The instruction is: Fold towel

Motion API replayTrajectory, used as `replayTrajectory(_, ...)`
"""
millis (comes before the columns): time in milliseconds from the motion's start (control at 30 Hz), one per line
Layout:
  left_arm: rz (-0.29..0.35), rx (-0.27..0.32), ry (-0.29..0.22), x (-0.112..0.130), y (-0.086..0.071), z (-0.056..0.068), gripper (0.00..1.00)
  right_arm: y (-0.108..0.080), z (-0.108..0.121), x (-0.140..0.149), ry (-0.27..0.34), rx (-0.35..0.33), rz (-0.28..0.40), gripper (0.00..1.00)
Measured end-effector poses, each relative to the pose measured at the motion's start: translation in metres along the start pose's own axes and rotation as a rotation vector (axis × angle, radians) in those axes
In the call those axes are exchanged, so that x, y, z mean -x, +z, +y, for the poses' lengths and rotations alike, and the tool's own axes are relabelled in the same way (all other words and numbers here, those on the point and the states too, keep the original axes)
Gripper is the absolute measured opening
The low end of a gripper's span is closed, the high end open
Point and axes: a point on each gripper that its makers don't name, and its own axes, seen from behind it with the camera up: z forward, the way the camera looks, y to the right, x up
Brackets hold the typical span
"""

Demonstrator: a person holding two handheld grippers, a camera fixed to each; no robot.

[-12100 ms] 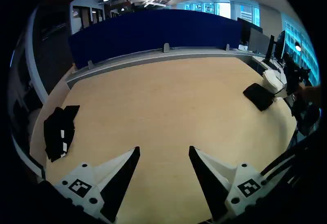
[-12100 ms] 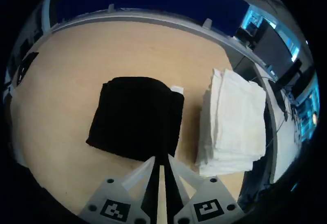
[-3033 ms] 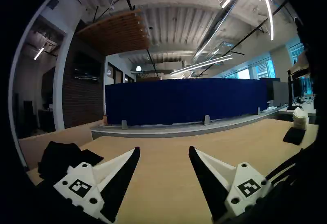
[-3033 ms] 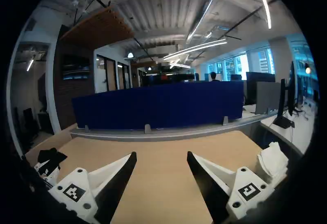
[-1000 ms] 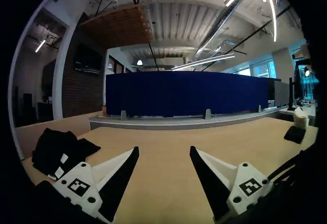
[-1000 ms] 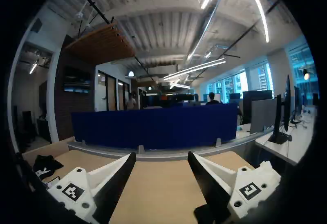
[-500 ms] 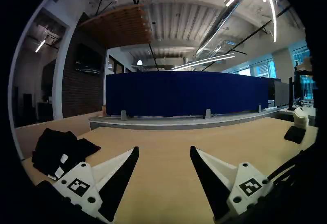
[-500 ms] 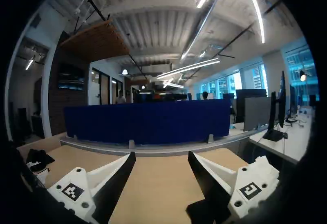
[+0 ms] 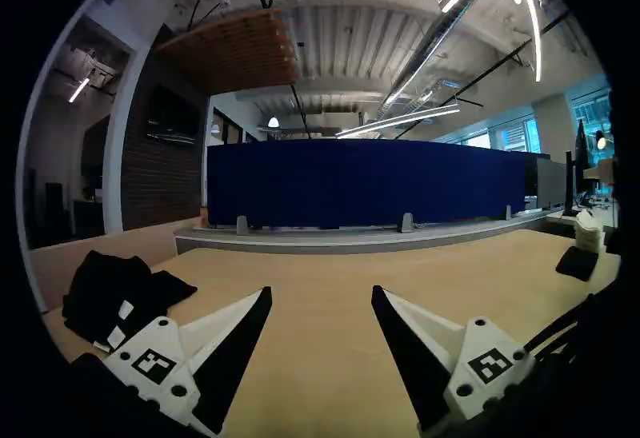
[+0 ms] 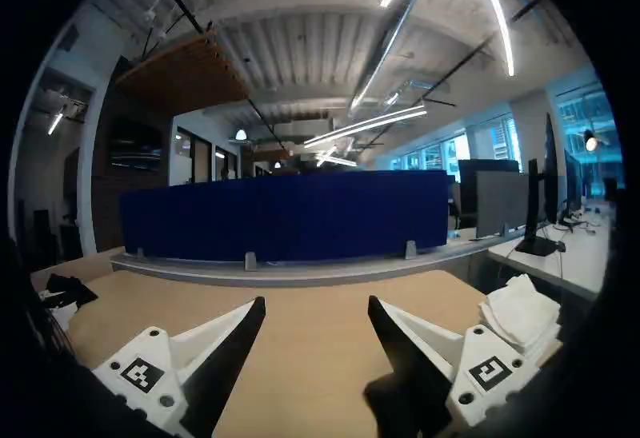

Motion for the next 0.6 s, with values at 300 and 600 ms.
replayTrajectory(300,0.0,0.0,0.0,0.0,0.001,-0.001,0.92,0.005,0.009,0.037,0.046,0.013,0.01,0.99)
replayTrajectory(600,0.0,0.0,0.0,0.0,0.001,-0.002,0.92,0.01,0.016,0.068,0.038,0.013,0.004,0.99)
